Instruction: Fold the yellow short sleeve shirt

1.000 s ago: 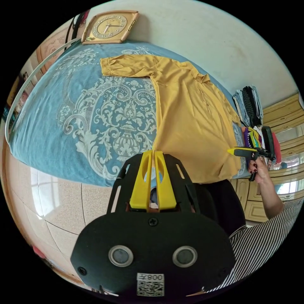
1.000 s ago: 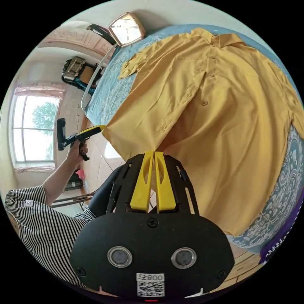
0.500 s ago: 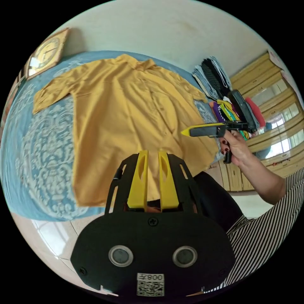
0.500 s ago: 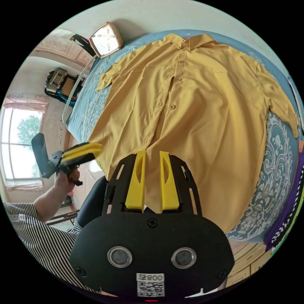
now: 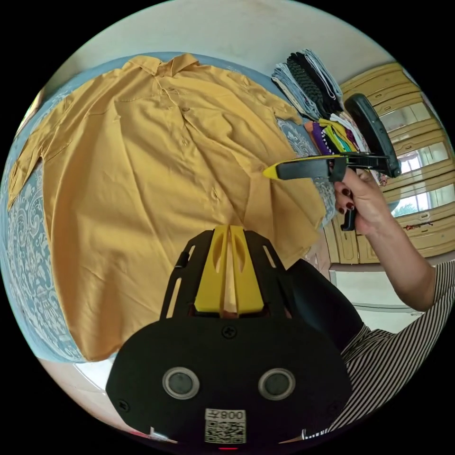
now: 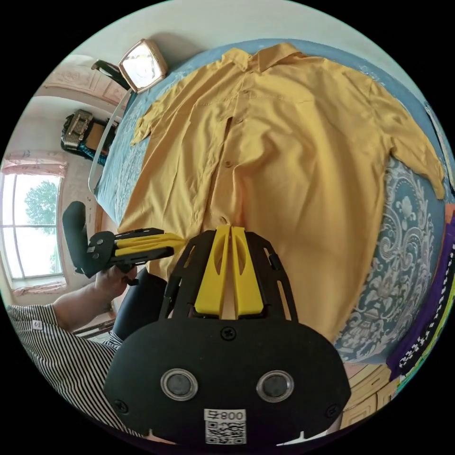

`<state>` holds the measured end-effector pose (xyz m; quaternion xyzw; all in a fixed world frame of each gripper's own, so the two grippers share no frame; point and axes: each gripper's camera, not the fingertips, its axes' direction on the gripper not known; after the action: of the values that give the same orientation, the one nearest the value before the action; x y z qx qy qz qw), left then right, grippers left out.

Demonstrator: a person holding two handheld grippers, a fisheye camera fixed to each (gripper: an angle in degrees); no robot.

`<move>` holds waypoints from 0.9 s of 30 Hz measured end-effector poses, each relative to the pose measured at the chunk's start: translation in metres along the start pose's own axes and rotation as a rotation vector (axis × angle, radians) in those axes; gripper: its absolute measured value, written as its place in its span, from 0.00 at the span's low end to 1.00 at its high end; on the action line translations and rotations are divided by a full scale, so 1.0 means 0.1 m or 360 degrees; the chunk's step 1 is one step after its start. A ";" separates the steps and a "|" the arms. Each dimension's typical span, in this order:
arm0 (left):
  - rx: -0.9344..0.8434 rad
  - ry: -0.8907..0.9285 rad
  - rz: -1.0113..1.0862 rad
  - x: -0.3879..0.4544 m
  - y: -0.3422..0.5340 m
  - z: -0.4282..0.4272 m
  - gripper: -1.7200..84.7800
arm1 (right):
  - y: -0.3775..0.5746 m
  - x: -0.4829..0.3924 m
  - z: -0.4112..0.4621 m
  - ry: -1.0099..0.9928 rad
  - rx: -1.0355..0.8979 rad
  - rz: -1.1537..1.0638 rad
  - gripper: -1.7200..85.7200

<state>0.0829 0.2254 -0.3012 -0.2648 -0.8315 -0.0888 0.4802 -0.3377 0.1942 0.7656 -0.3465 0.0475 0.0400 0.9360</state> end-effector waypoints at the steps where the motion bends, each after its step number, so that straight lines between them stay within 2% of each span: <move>1: 0.0014 0.0011 0.0004 0.03 -0.02 -0.01 0.03 | 0.00 0.11 -0.14 0.0028 0.0036 0.0013 0.02; 7: 0.0028 0.0085 0.0044 0.27 -0.26 0.09 0.03 | -0.04 0.99 -0.57 0.0108 0.0136 0.0293 0.03; 12: -0.0065 0.0101 -0.0001 0.32 -0.42 0.31 0.03 | -0.10 1.40 -0.52 0.0049 0.0054 0.0444 0.04; 20: -0.0045 0.0143 0.0012 0.46 -0.52 0.39 0.04 | -0.25 1.21 -0.91 0.0079 0.0511 0.0526 0.09; 23: -0.0030 0.0143 0.0025 0.51 -0.56 0.40 0.04 | -0.50 0.93 -0.93 -0.0076 0.0642 0.0364 0.09; 25: -0.0001 0.0166 0.0022 0.53 -0.58 0.38 0.04 | -0.95 0.58 -0.74 -0.0195 0.0521 0.0098 0.07; 27: 0.0008 0.0194 0.0013 0.54 -0.63 0.39 0.04 | -1.36 0.35 -0.55 -0.0093 0.0413 -0.0028 0.07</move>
<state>-0.0008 0.2069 -0.2691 -0.2610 -0.7999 -0.1008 0.5308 -0.2922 0.0569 0.8073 -0.2215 0.0220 0.0352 0.9743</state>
